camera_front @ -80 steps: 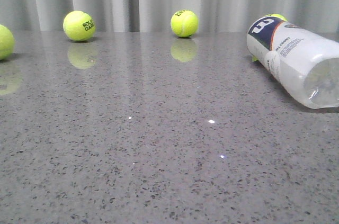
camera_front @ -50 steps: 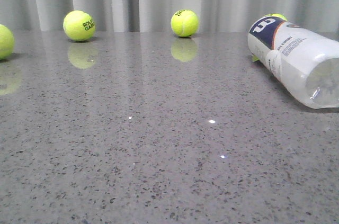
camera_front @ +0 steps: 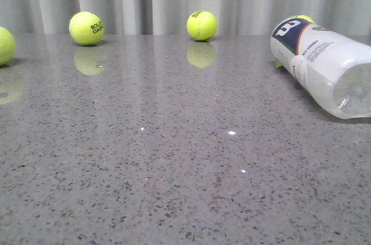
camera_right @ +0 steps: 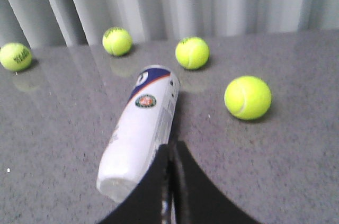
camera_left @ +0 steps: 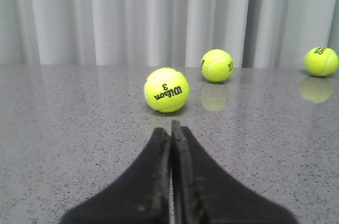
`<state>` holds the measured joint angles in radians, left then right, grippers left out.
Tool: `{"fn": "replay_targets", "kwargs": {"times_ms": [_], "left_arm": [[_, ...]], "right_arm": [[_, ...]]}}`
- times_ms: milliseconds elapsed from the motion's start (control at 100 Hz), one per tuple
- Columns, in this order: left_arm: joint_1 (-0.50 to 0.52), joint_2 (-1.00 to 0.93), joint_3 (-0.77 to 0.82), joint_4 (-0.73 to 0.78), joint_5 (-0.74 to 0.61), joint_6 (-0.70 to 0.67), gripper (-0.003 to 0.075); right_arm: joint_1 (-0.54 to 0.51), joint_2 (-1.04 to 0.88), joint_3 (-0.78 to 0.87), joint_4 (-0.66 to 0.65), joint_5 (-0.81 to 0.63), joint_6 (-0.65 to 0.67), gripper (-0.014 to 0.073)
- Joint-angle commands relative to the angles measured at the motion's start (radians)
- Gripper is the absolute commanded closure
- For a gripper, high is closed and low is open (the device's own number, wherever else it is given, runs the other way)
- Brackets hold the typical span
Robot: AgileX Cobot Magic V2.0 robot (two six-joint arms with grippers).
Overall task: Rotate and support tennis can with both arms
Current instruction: 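Move the right gripper toward the lying Wilson tennis can, then close the right gripper around the middle of the can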
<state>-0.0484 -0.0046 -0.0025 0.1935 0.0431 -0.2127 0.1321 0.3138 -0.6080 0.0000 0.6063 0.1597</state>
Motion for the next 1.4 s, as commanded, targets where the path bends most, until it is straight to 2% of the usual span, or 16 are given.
{"fn": "replay_targets", "kwargs": {"times_ms": [0,100,290,390,480,630,680,750,940,1140,1390], "left_arm": [[0.006,-0.039,0.046,-0.002,-0.082,-0.003,0.0741],[0.006,-0.039,0.046,-0.002,-0.082,-0.003,0.0741],[0.006,-0.039,0.046,-0.002,-0.082,-0.003,0.0741],[0.006,-0.039,0.046,-0.002,-0.082,-0.003,0.0741],[0.006,-0.039,0.046,-0.002,-0.082,-0.003,0.0741],[0.006,-0.039,0.046,-0.002,-0.082,-0.003,0.0741],[0.006,-0.039,0.046,-0.002,-0.082,-0.003,0.0741],[0.006,-0.039,0.046,-0.002,-0.082,-0.003,0.0741],[0.006,-0.039,0.046,-0.002,-0.082,-0.003,0.0741],[0.006,-0.039,0.046,-0.002,-0.082,-0.003,0.0741],[0.006,-0.039,0.046,-0.002,-0.082,-0.003,0.0741]], "right_arm": [[0.001,0.119,-0.139,0.0,0.095,0.0,0.0664],[0.001,0.225,-0.224,0.0,0.182,0.0,0.0664],[0.001,0.346,-0.255,0.0,0.18,-0.002,0.066],[0.001,0.378,-0.255,0.0,0.19,-0.019,0.0599],[0.001,0.393,-0.255,0.0,0.203,-0.019,0.0438],[0.001,0.397,-0.255,0.0,0.209,-0.019,0.002],[0.001,0.397,-0.255,0.0,0.205,-0.019,-0.0077],[0.001,0.397,-0.255,0.016,0.197,-0.019,-0.0047],[0.001,0.428,-0.265,0.1,0.134,-0.027,-0.0051],[0.007,0.613,-0.36,0.182,0.13,-0.11,-0.0051],[0.019,0.854,-0.481,0.203,0.084,-0.114,-0.0051]]}}
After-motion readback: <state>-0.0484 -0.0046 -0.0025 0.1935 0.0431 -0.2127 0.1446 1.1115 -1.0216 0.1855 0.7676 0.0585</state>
